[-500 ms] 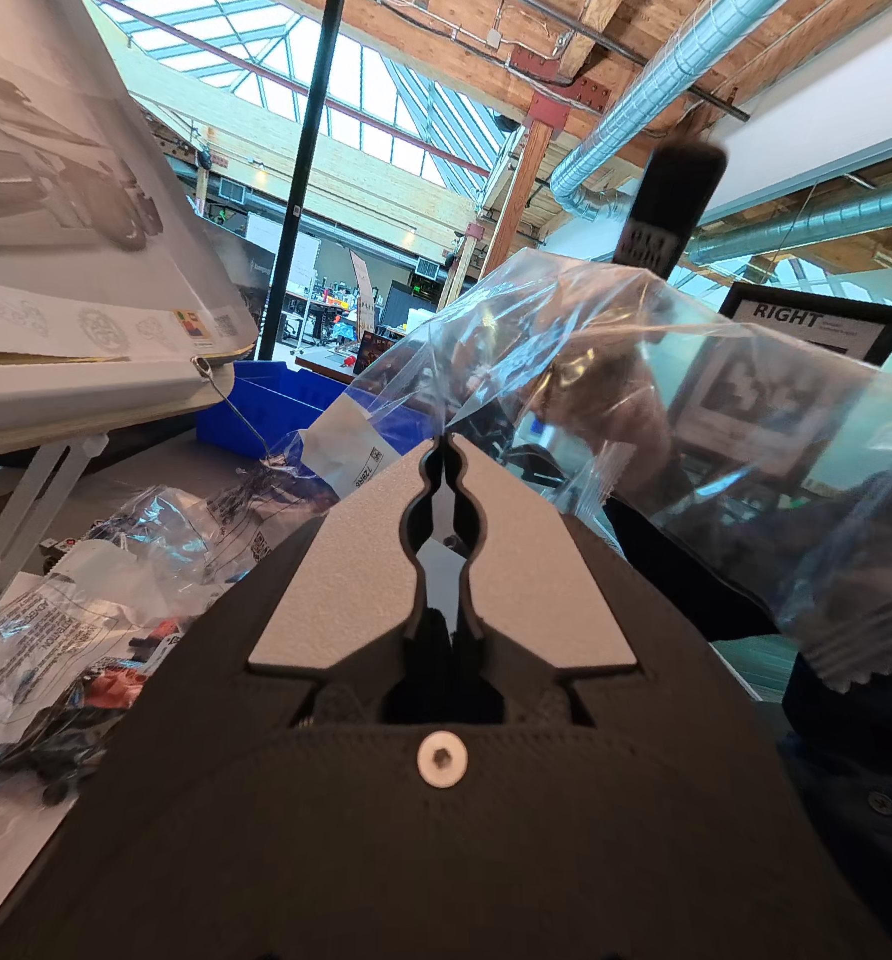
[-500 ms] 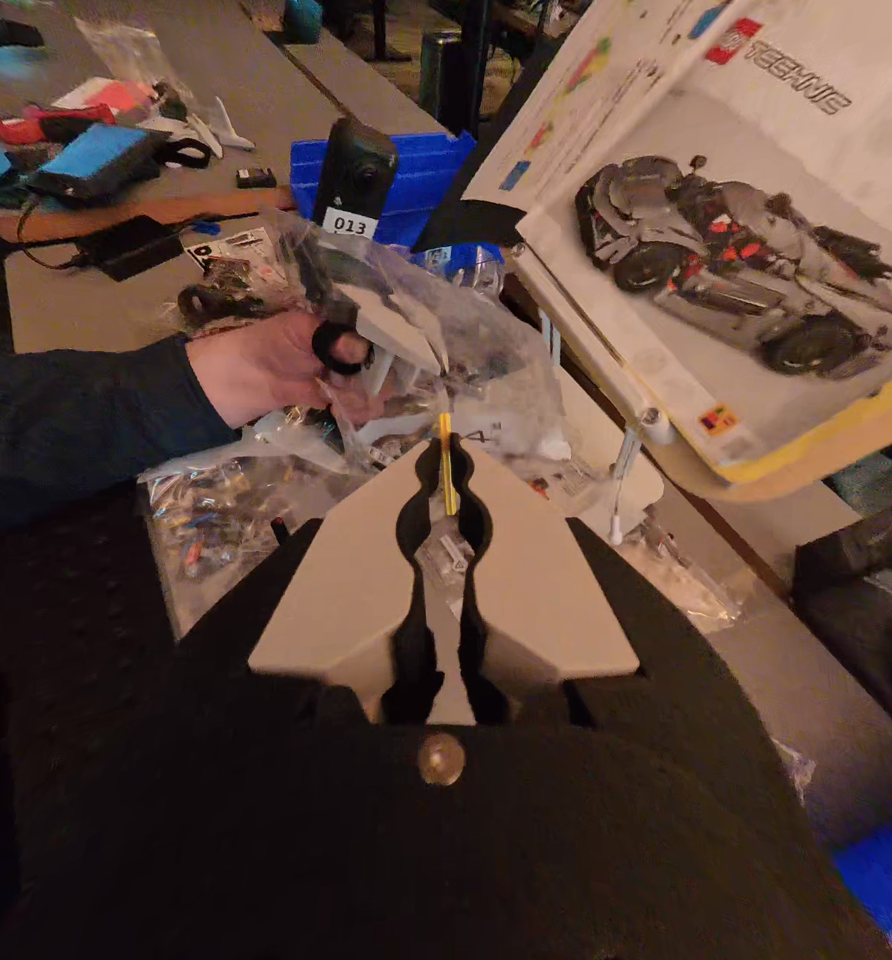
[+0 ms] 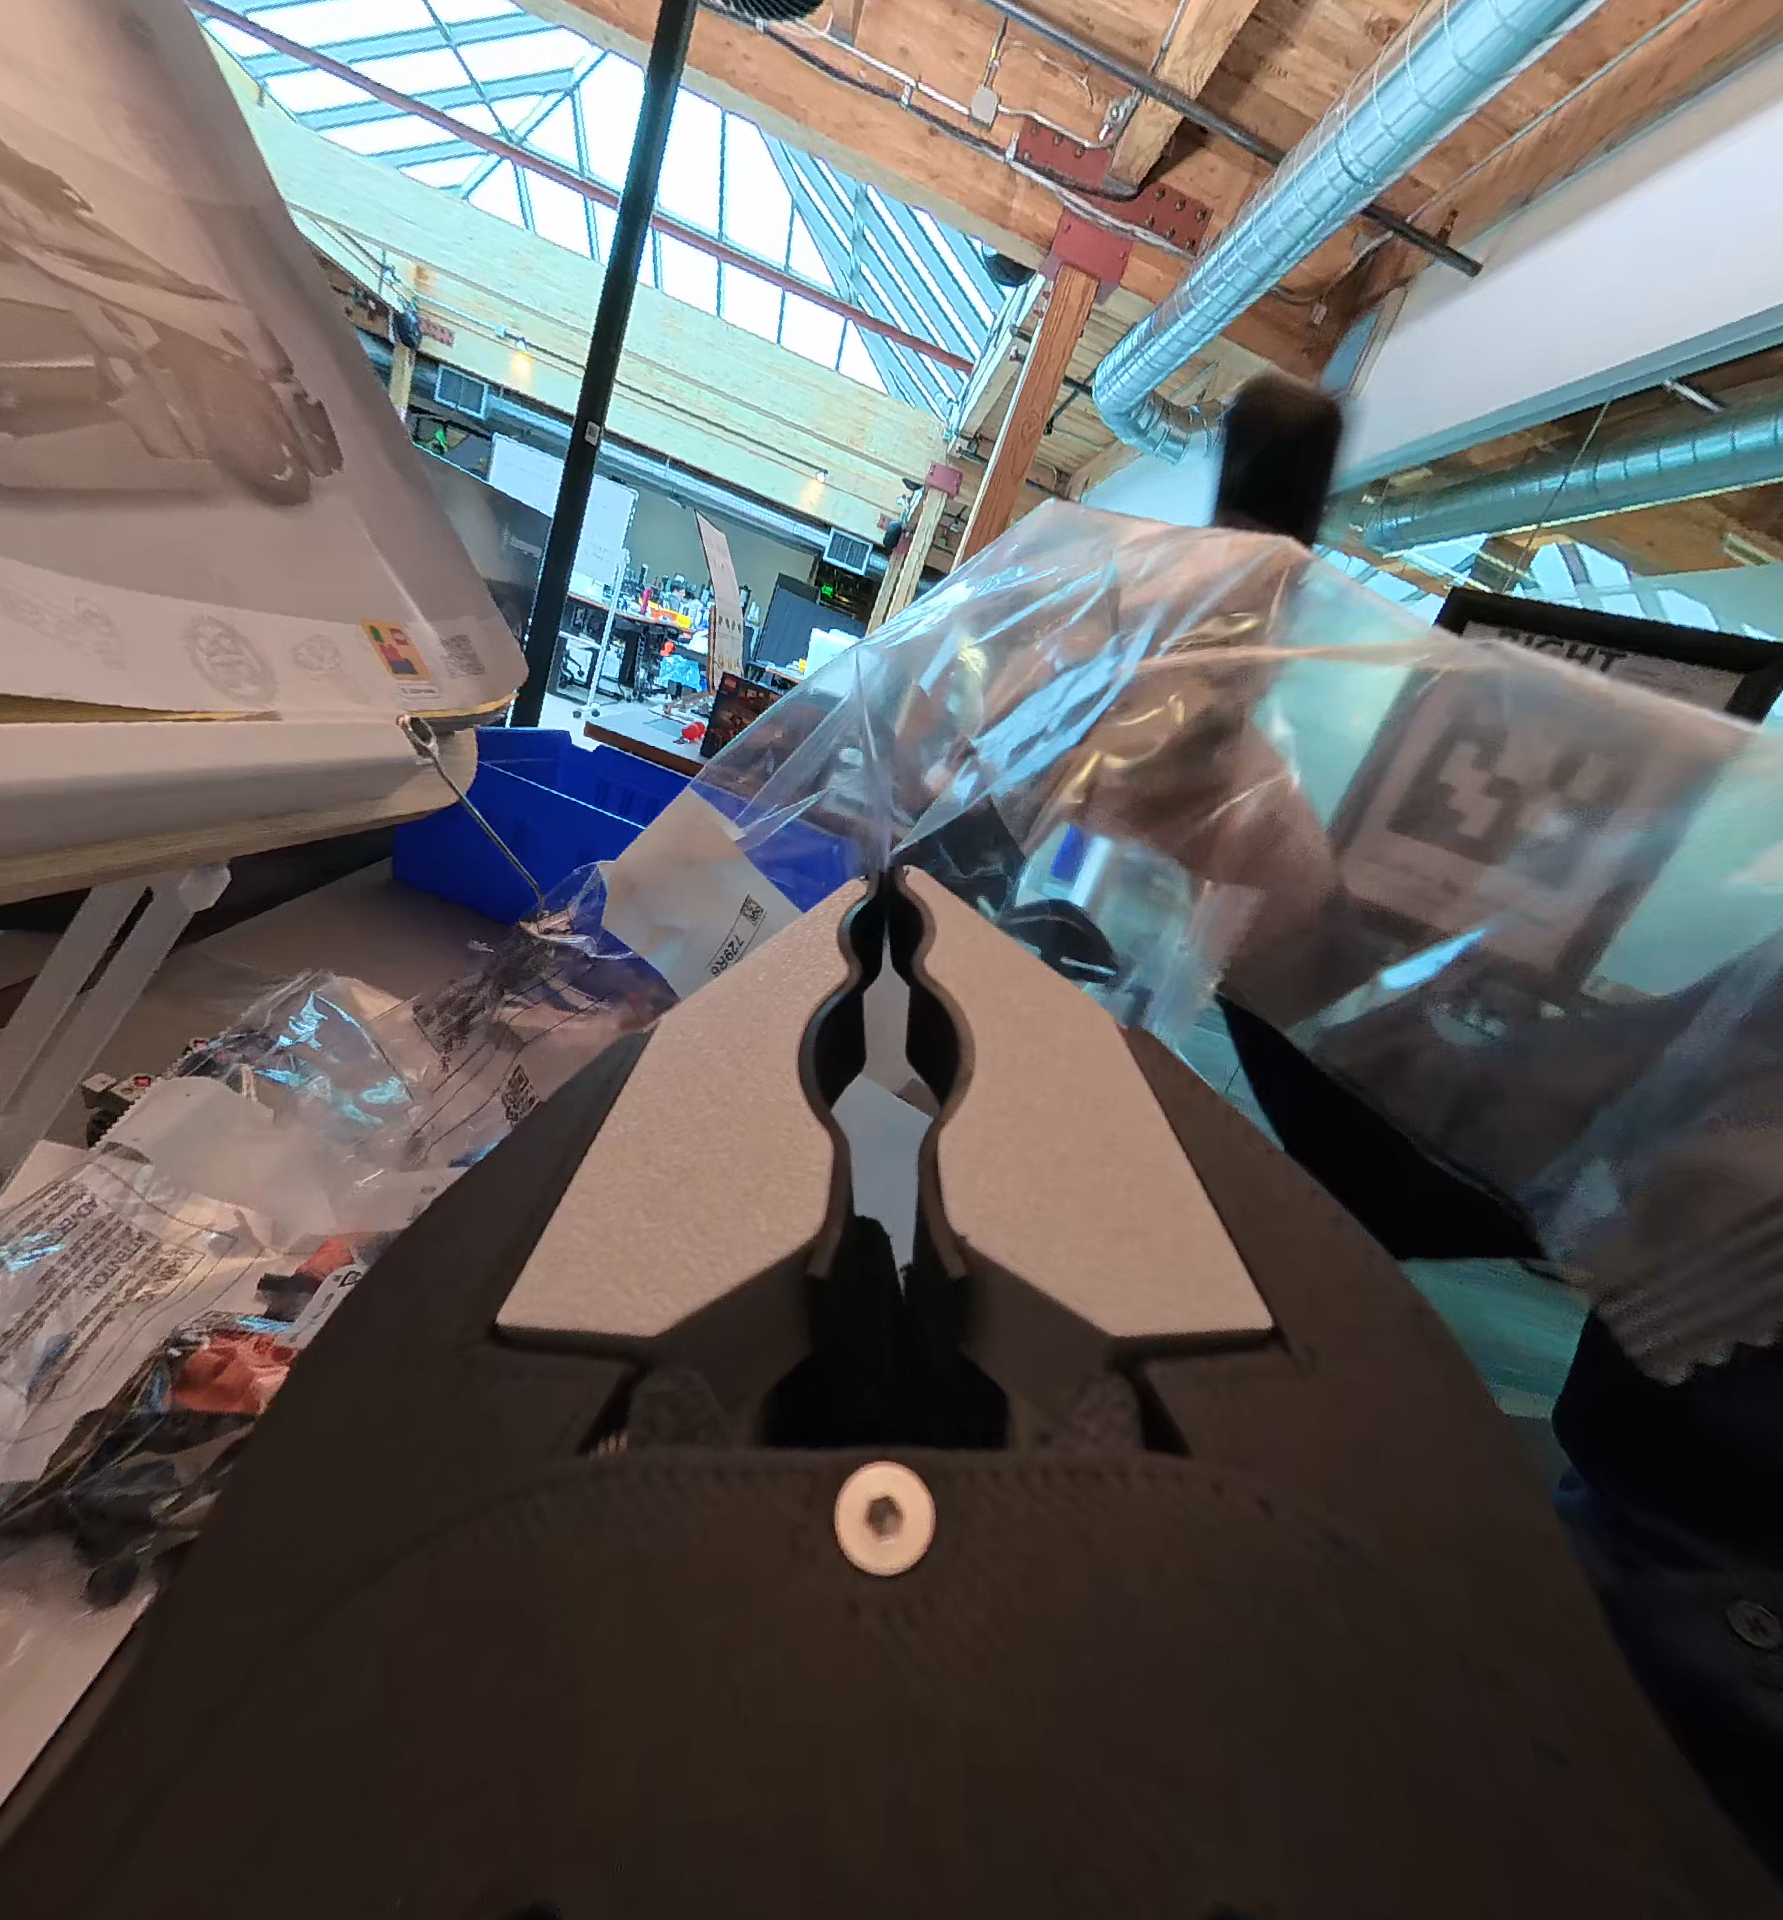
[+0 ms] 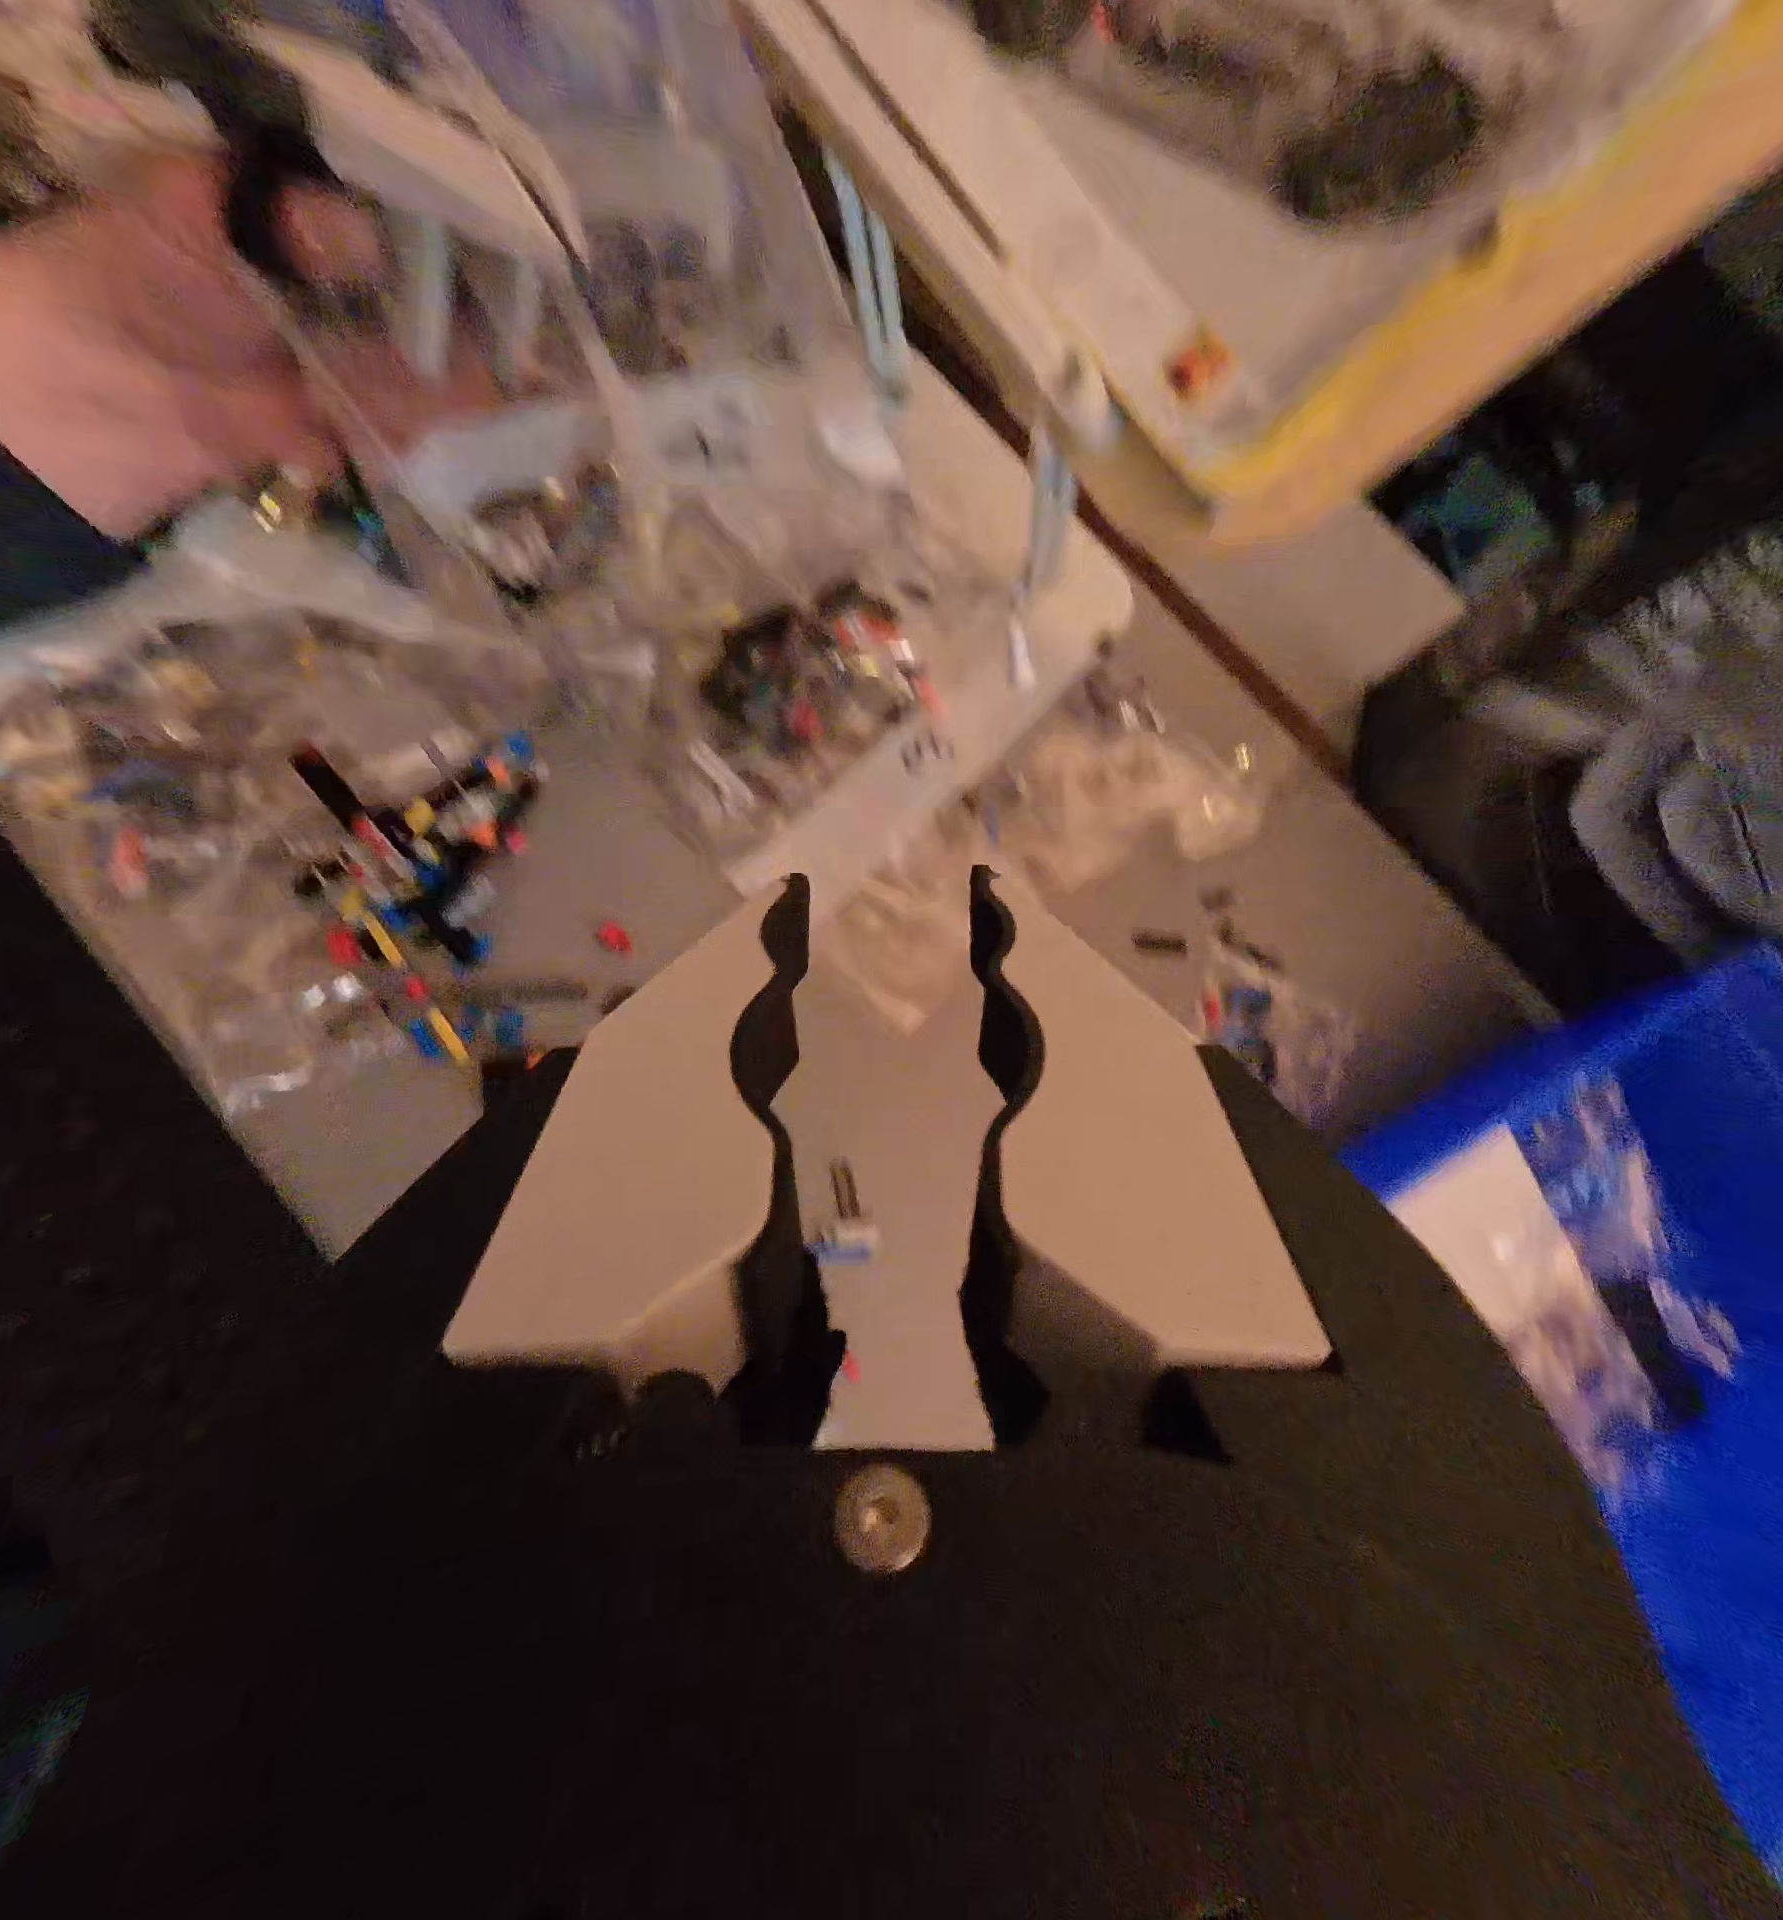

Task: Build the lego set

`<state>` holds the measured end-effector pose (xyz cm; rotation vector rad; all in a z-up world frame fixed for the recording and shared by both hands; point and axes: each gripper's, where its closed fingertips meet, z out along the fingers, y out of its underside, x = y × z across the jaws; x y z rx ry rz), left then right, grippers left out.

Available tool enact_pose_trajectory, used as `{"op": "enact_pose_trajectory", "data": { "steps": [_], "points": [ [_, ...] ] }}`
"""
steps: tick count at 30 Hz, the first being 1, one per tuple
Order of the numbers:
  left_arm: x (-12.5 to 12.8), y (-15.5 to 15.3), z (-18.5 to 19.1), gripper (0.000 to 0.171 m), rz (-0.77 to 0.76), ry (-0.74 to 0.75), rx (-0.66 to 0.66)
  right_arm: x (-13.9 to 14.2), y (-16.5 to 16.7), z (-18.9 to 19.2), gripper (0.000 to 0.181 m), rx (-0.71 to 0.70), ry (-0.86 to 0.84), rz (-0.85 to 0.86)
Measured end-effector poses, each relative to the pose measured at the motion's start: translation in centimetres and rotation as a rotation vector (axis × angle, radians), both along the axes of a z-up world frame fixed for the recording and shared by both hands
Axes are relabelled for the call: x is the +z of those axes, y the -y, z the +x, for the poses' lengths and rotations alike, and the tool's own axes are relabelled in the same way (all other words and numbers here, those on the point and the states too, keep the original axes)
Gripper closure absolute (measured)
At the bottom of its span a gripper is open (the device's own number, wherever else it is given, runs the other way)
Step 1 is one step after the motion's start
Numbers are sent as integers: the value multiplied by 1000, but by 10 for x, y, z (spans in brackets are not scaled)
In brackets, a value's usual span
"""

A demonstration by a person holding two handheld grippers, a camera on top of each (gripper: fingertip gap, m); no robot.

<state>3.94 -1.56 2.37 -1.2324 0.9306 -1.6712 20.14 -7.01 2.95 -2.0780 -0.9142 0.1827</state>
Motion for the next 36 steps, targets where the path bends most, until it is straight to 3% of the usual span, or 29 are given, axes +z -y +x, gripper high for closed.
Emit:
{"op": "enact_pose_trajectory", "data": {
  "steps": [3, 6, 9, 13, 17, 24, 27, 31, 36],
  "points": [
    [1, -1, -2, 171, -5, 9, 4, -29, 28, 133, 151, -290, 168, -186],
    [0, -1, -1, 171, -6, 6, 3, -67, 80, 256, 148, -576, 252, -447],
    [-3, 0, 3, 171, -8, -7, 1, -113, 120, 315, 151, -670, 174, -668],
    [-9, 0, 7, 171, -12, -26, -3, -168, 149, 338, 152, -618, 304, -847],
    [-12, 0, 9, 171, -12, -37, -7, -197, 147, 347, 155, -692, 248, -952],
    [-11, -5, 7, 171, -22, -24, -3, -207, 164, 349, 156, -717, 209, -1107],
    [-13, -4, 9, 171, -24, -30, -11, -207, 164, 349, 159, -724, 198, -1116],
    [-11, -3, 8, 171, -17, -27, -8, -208, 166, 353, 178, -727, 218, -1112],
    [-9, -4, 5, 171, -22, -15, -3, -208, 166, 352, 179, -691, 260, -1086]
  ]
}}
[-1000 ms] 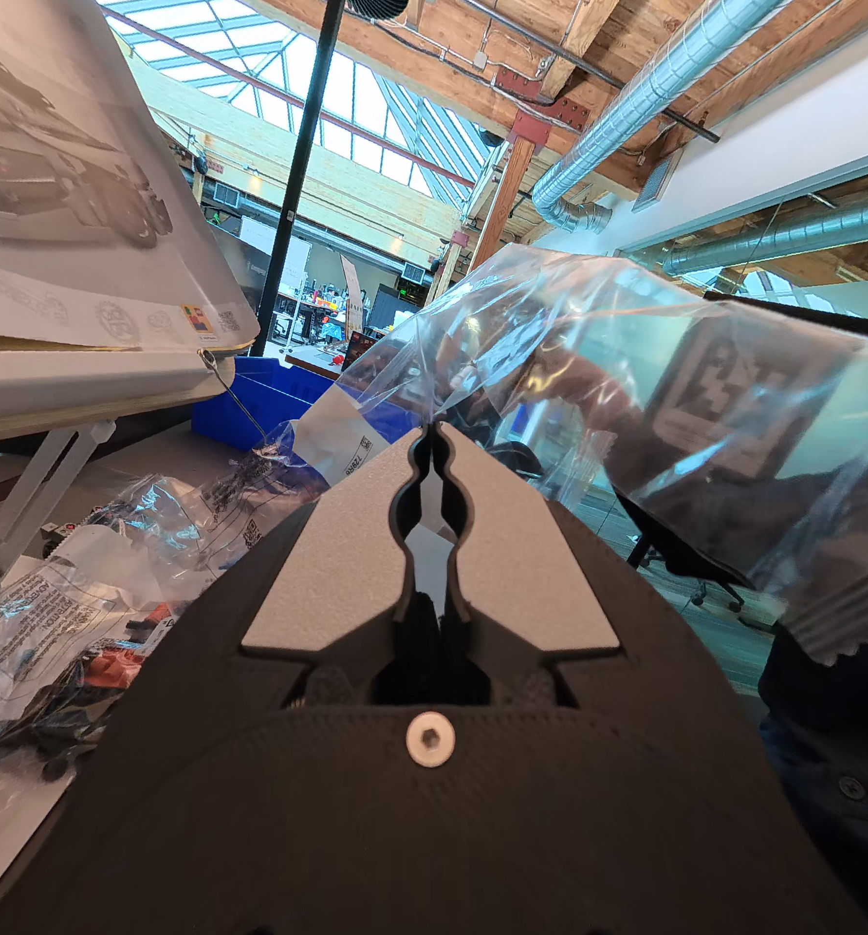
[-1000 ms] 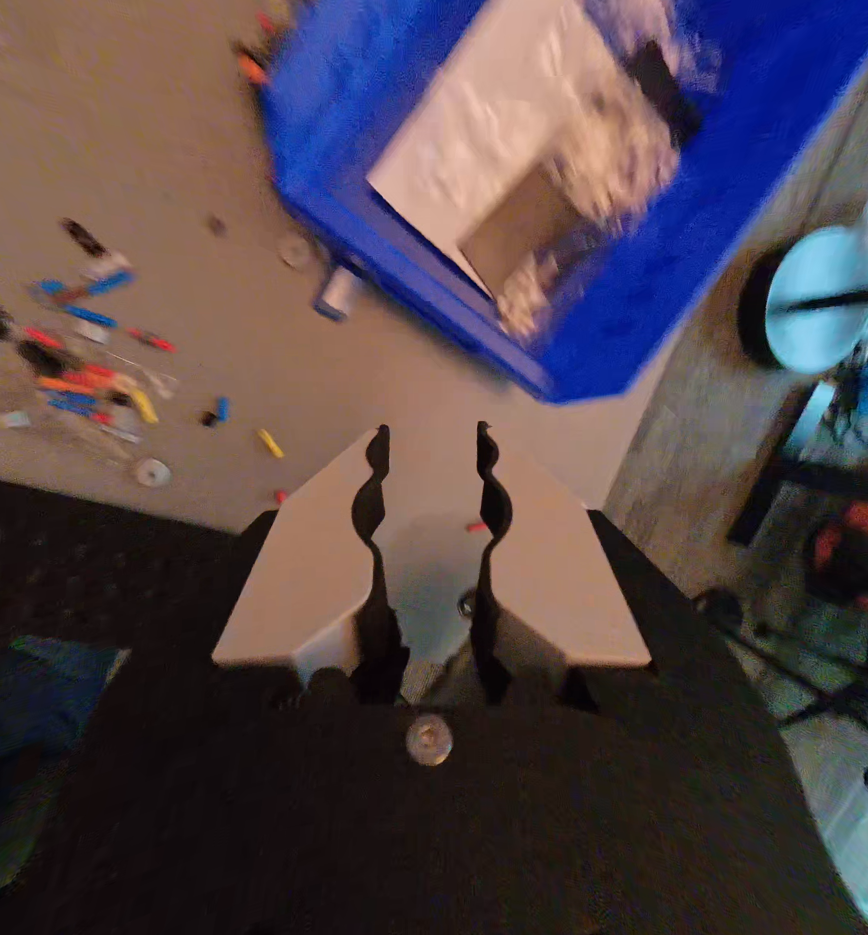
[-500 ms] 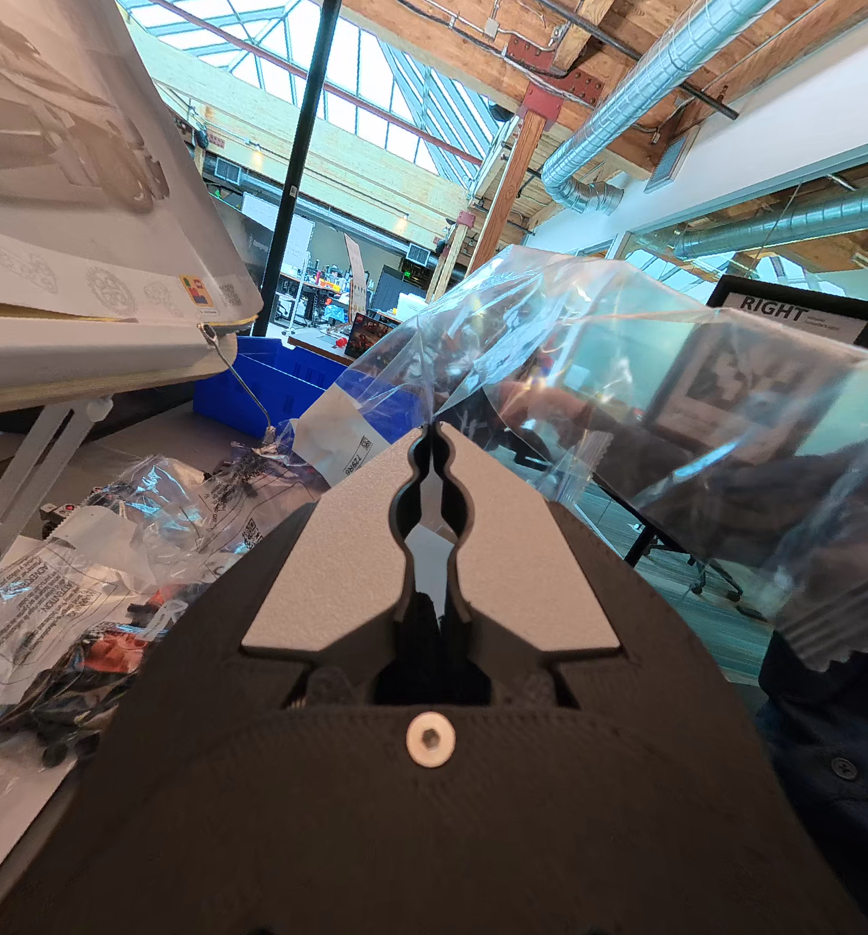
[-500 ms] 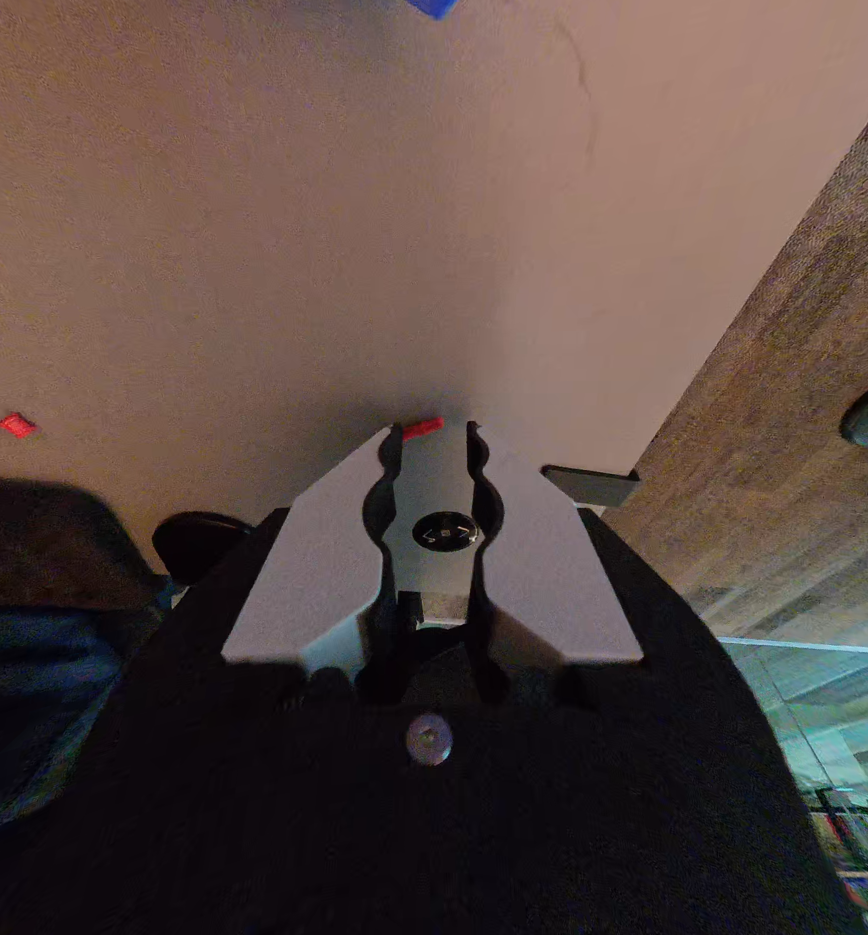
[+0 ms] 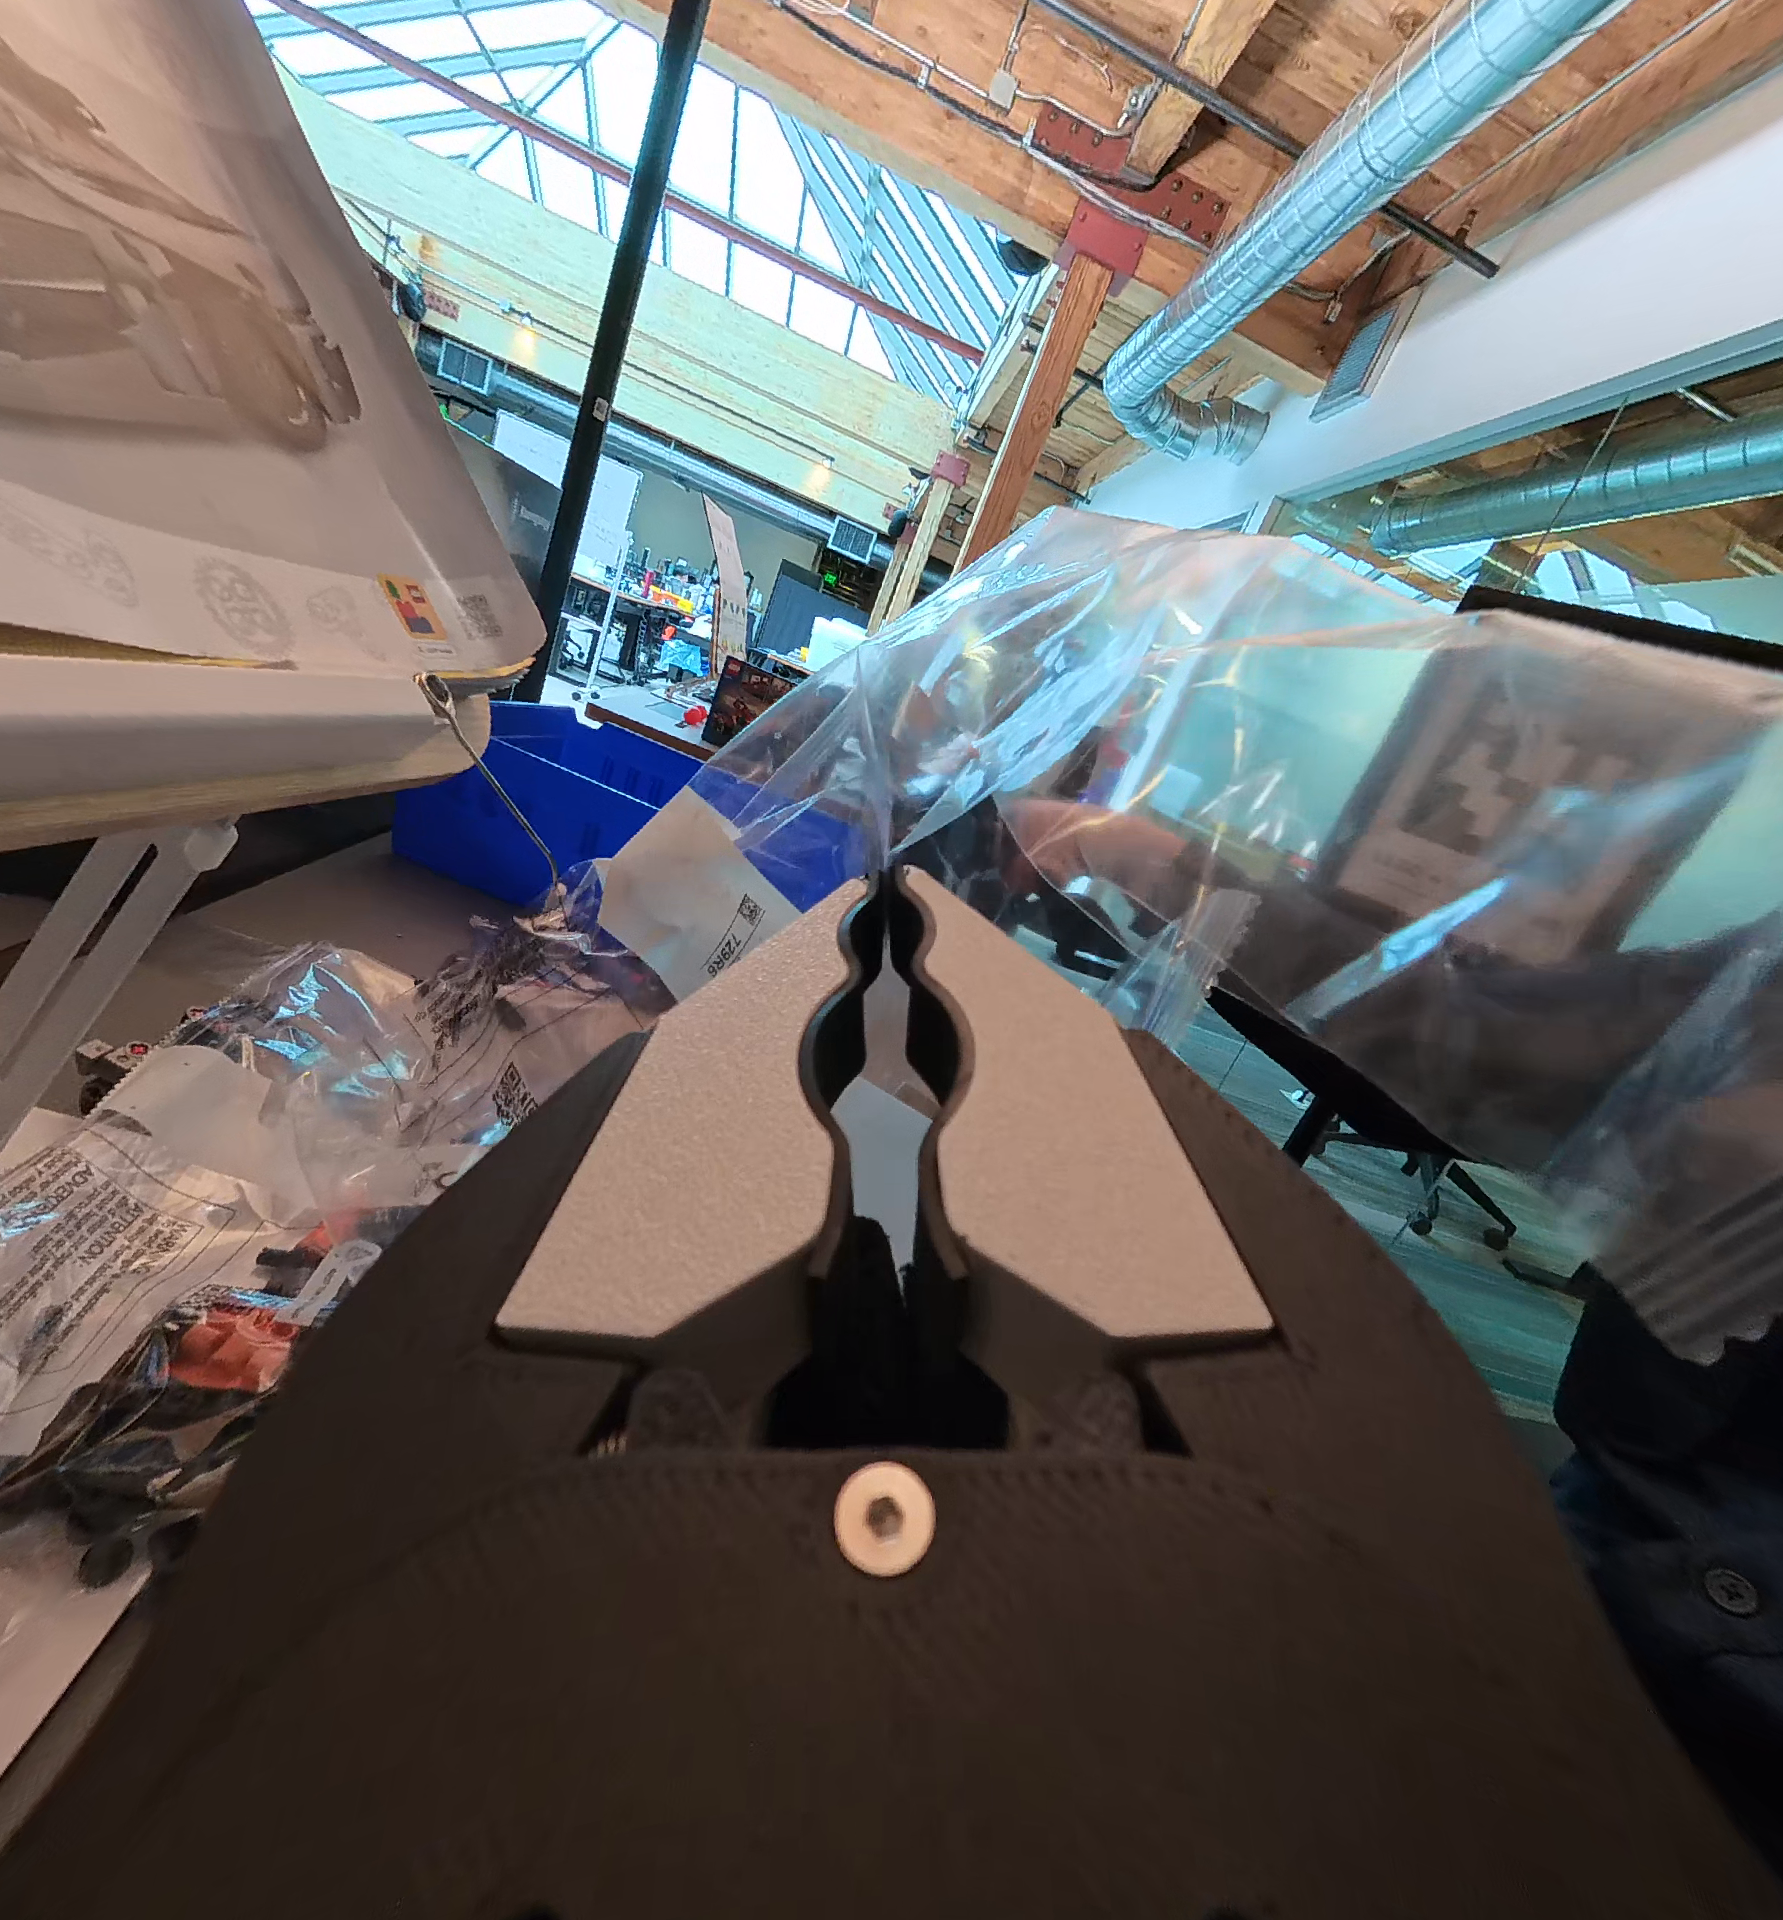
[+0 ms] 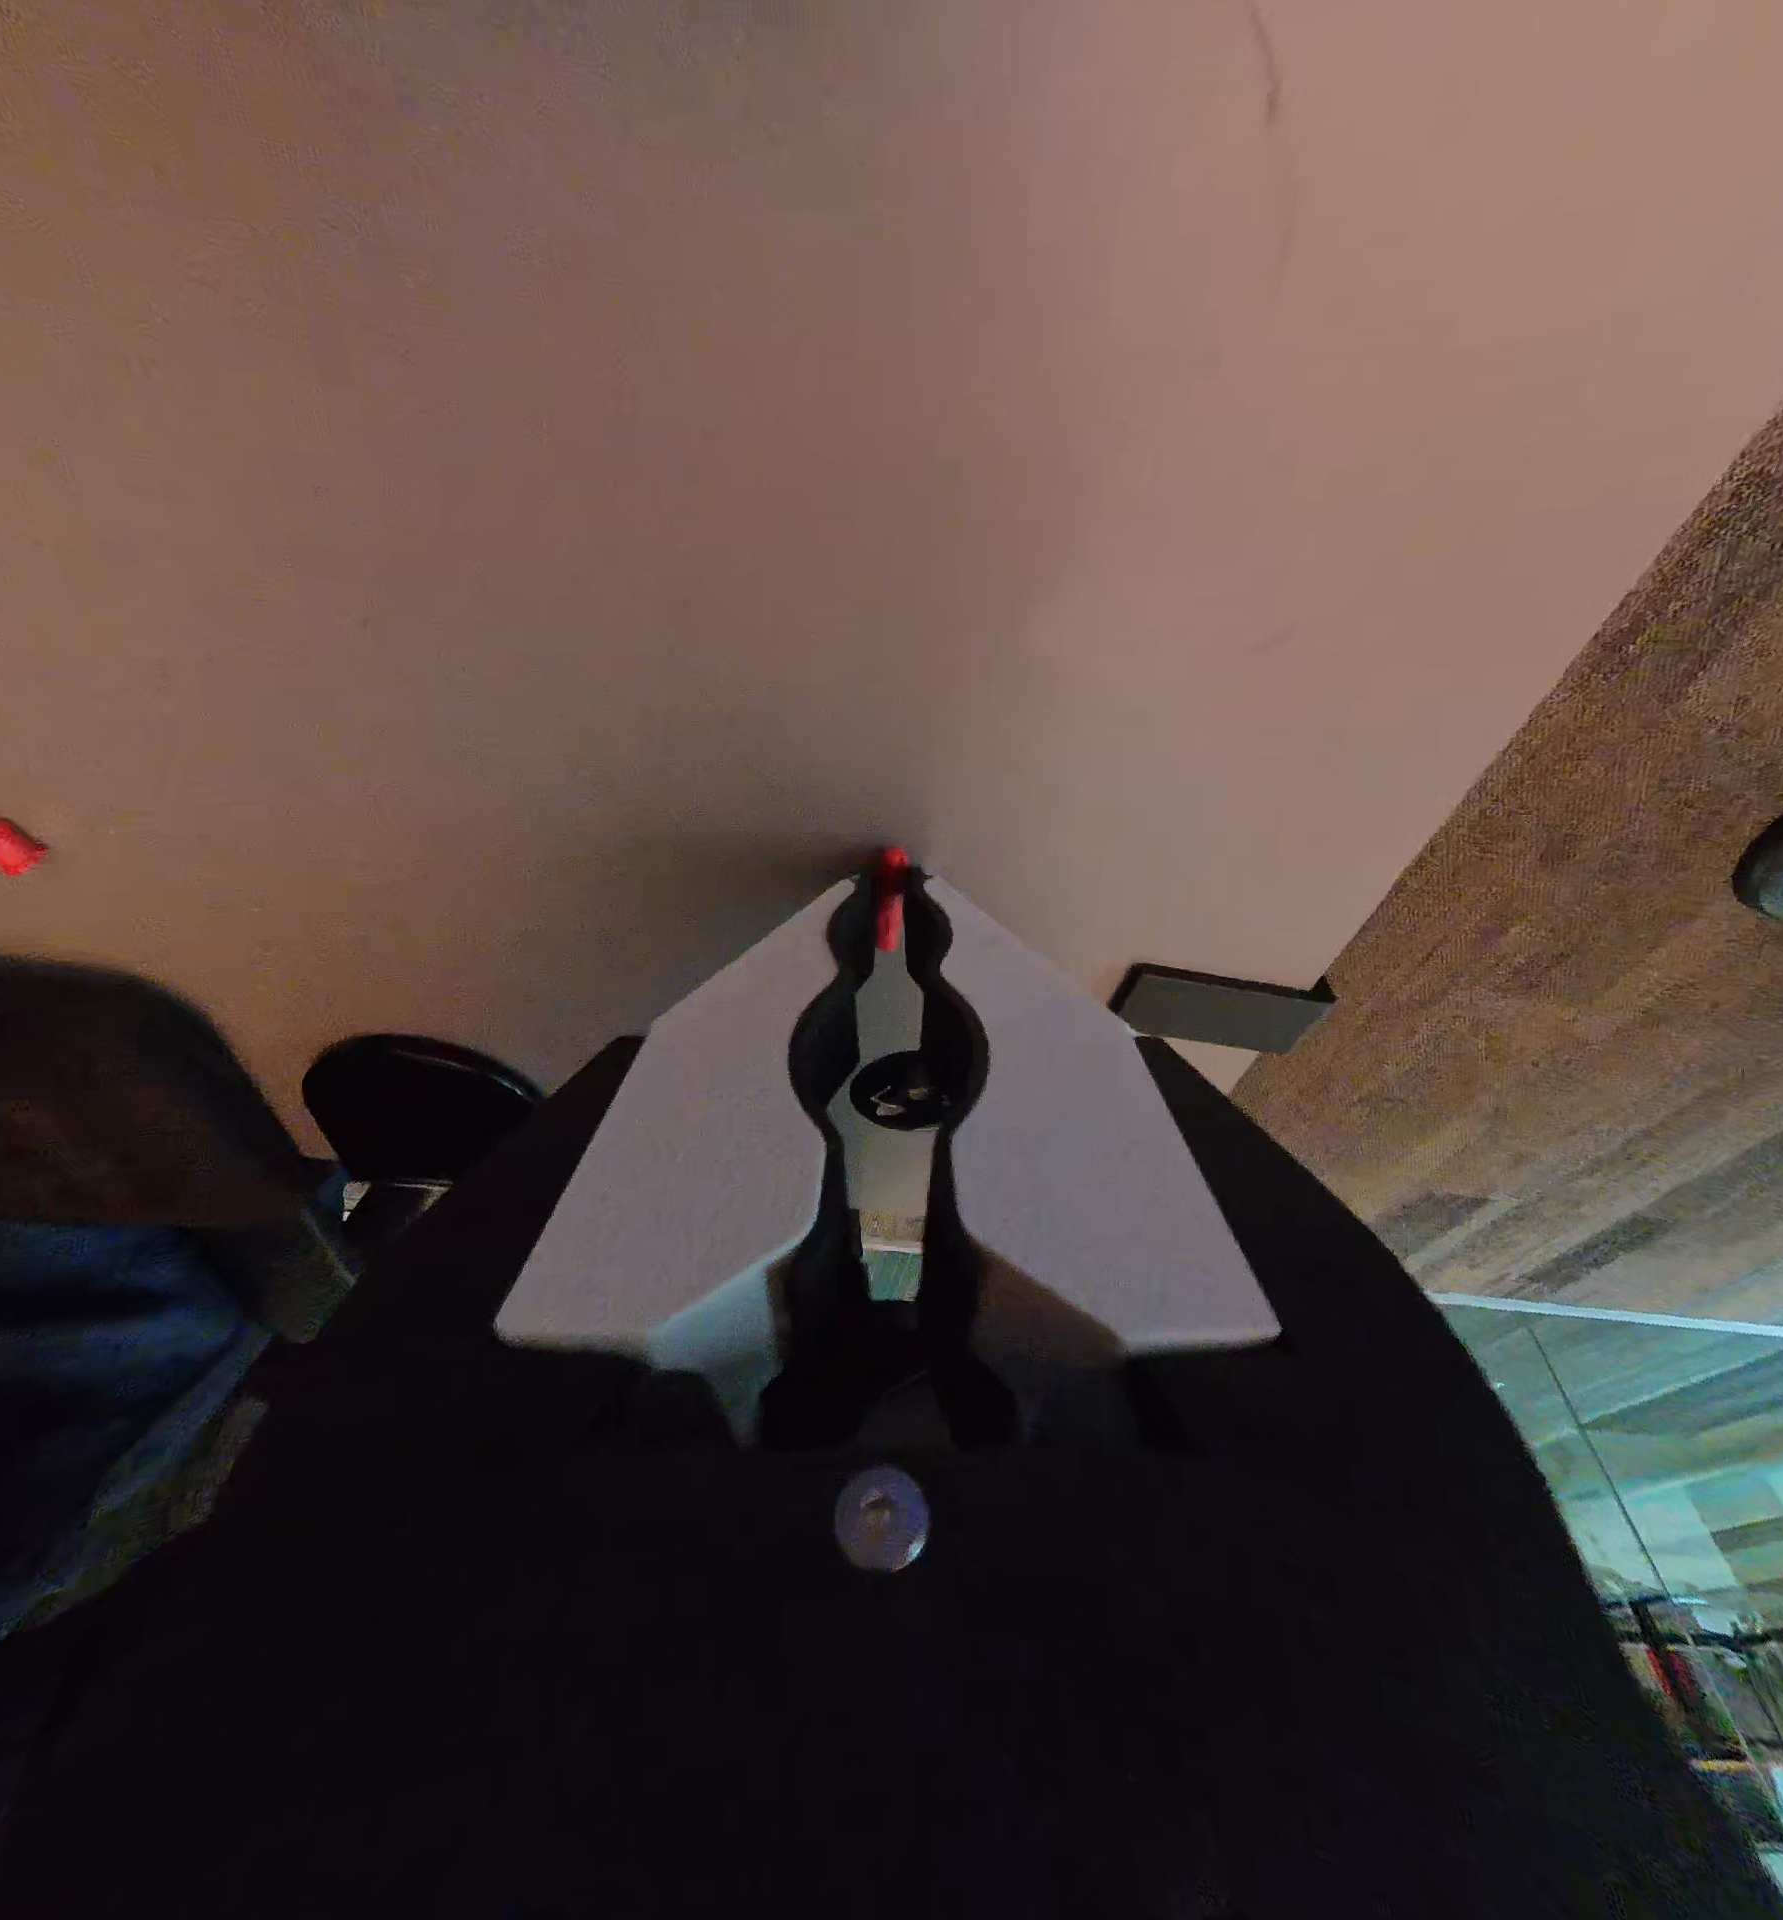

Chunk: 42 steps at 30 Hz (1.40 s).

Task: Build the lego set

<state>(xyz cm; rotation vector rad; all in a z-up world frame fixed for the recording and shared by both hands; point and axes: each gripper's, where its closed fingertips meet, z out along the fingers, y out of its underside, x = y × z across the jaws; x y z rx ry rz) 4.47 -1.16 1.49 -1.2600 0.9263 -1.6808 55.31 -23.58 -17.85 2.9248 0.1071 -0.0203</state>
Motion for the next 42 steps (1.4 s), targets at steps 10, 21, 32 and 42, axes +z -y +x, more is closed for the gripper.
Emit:
{"op": "enact_pose_trajectory", "data": {
  "steps": [10, 21, 32, 42],
  "points": [
    [-3, 4, 9, 171, 0, -15, -16, 129, -108, -163, 179, 404, -182, 633],
    [-4, 14, 19, 171, 15, -31, -44, 235, -173, -460, 179, 989, -464, 1064],
    [-1, 13, 17, 171, 11, -17, -46, 226, -173, -405, 161, 851, -290, 1065],
    [-1, 11, 15, 171, 3, -12, -42, 63, -70, -192, 162, 622, -50, 430]
  ]
}}
